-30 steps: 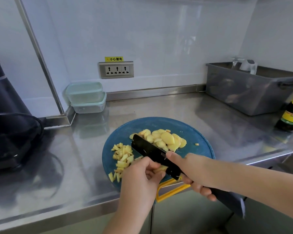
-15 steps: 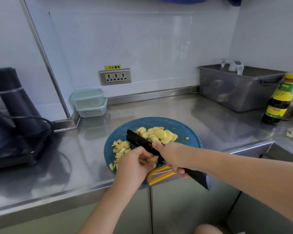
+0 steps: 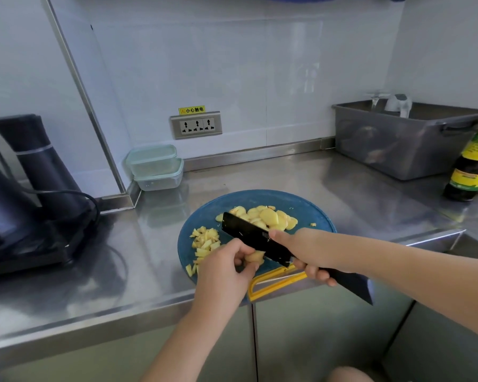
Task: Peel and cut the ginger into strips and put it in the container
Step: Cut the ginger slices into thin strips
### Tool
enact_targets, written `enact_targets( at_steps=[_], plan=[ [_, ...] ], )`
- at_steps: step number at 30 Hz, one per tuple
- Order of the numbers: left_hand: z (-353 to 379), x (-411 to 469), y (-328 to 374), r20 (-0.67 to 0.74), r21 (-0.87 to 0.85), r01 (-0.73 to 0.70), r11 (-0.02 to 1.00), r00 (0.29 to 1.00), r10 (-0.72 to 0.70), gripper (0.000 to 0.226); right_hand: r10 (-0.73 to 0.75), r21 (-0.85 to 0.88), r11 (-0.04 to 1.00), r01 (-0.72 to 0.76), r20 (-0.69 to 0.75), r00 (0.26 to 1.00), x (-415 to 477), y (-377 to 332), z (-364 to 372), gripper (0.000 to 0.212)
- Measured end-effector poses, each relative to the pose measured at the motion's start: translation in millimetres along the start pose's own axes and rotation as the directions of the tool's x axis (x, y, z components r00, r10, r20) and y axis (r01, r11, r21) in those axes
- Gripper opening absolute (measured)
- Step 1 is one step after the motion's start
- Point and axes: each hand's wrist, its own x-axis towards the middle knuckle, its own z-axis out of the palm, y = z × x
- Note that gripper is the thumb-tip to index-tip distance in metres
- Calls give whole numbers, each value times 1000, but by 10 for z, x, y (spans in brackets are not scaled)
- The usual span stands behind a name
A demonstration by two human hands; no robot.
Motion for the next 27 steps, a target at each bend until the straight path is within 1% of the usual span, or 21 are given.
enact_targets(
  at_steps=[1, 5, 12, 16, 24, 27],
  plan=[
    [5, -5, -3, -8, 7, -4, 1000, 1000, 4, 15, -11, 21, 1000, 10, 22, 1000, -4, 33, -13, 70],
    [23, -3, -18, -12, -4, -16, 1000, 1000, 16, 19, -96, 175, 980, 91, 17, 995, 52, 174, -45, 67],
    [78, 49, -74, -17, 22, -85, 996, 996, 86, 7, -164, 257, 956, 144, 59, 985, -12, 178, -214, 66],
    [93, 44, -73, -61, 31, -121, 992, 991, 123, 4, -167, 259, 957, 134, 108, 980, -58, 168, -267, 66],
    [93, 54, -61, -37, 48, -122, 991, 992, 124, 2, -129, 264, 961, 88, 141, 982, -37, 170, -270, 69],
    [93, 61, -59, -29, 46, -135, 990, 990, 136, 5, -157, 263, 958, 114, 147, 977, -31, 183, -271, 69]
  ],
)
